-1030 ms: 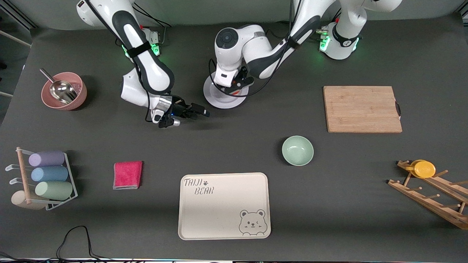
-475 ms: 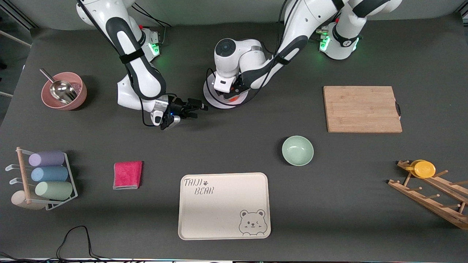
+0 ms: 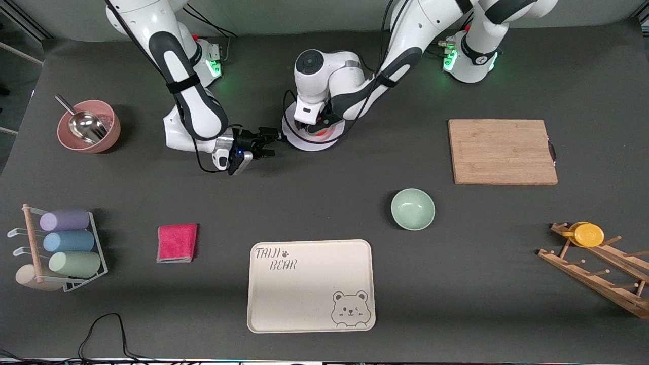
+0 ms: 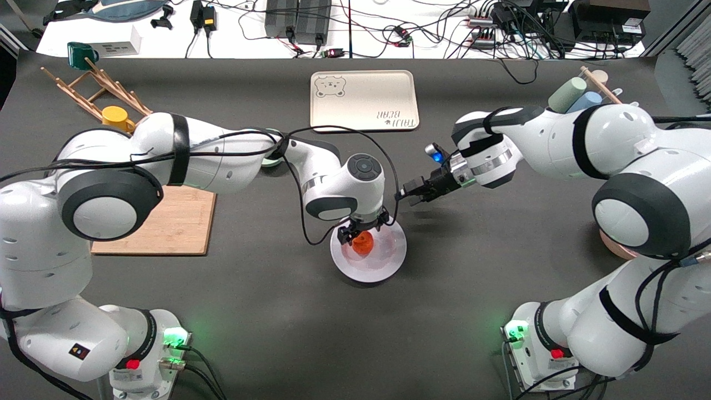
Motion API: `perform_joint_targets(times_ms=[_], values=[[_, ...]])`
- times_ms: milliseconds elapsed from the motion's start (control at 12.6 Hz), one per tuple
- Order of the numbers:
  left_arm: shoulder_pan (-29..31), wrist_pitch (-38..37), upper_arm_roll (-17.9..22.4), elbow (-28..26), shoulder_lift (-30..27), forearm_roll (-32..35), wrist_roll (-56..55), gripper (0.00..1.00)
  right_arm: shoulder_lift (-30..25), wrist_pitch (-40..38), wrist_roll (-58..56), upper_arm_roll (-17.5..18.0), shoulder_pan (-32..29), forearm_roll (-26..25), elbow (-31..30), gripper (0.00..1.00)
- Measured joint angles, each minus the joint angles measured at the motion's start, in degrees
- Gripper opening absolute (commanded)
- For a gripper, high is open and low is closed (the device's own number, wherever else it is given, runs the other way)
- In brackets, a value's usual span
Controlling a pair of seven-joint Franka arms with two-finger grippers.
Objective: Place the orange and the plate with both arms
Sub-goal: 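Lower the orange onto the plate and open the left gripper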
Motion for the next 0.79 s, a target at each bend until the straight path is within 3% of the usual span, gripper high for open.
perform_joint_targets(times_ms=[238, 396, 634, 792], values=[[1.57, -2.72, 0.46, 0.86, -1.09, 0.35, 0.53, 1.0, 0.87, -1.54, -6.14, -0.01, 0.0, 0.02, -1.33, 1.0], [6.47, -6.78, 0.2, 1.46, -3.92, -0.3, 6.1, 1.0, 1.93, -2.53, -8.66, -0.01, 0.01, 0.06, -2.2, 1.0], [15.08, -13.29, 0.3, 2.28, -10.63, -8.65, 22.76, 1.0, 3.35, -3.63, -10.01, 0.01, 0.04, 0.07, -2.74, 1.0], [18.65, -18.99, 4.69, 3.19, -16.65, -15.88, 36.98, 1.0, 4.31, -4.96, -10.5, 0.13, 0.09, 0.07, -2.97, 1.0]])
